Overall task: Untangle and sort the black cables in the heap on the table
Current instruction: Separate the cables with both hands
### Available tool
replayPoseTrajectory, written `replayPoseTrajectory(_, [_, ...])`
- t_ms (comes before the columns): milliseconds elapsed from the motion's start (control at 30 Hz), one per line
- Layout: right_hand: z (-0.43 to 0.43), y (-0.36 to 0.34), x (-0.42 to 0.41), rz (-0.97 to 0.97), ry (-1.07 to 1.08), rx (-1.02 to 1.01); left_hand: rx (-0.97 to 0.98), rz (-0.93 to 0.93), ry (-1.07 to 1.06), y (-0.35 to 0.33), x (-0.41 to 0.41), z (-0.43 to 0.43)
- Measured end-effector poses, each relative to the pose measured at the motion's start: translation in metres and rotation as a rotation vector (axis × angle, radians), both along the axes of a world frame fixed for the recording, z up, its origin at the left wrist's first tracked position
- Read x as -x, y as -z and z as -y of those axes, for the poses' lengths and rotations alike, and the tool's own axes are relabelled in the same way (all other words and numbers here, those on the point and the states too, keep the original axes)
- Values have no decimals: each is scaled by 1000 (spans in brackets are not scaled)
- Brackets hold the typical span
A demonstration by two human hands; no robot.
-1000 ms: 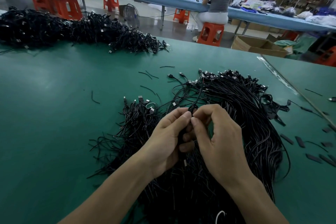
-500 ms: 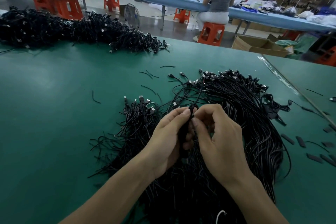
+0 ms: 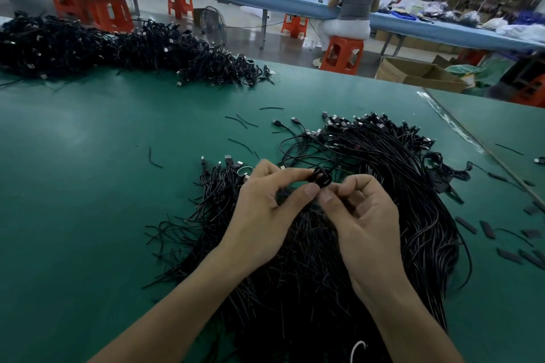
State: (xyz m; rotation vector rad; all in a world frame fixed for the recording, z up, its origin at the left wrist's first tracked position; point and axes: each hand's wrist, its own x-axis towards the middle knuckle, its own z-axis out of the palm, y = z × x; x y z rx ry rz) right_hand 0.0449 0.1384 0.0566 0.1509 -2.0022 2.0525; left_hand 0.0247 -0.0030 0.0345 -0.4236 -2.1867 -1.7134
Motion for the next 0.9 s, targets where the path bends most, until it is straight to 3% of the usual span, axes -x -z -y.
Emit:
replayPoseTrajectory(100, [0,3,0,-97,43,-157,-14,123,75,0,1,3])
replayPoseTrajectory(267, [1,6,2,-153,85,-294,-266,301,255,-4,-5,-2])
replayPoseTrajectory(467, [-3,13,3,-78,31,-270,-355,248,158,-3,-5,-5])
replayPoseTrajectory(600, [-7,13,6,-10,6,-197,-361,217,240,1,-4,-2])
replayPoseTrajectory(667, [-10,13,9,7,-8,-158,-270,130,218,1,-6,-2])
replayPoseTrajectory(833, [-11,11,13,-20,37,-169,206,-263,-80,7,-8,-1])
replayPoseTrajectory(900, [-13,10,14,-41,91,-204,331,-347,-76,13,-10,-1])
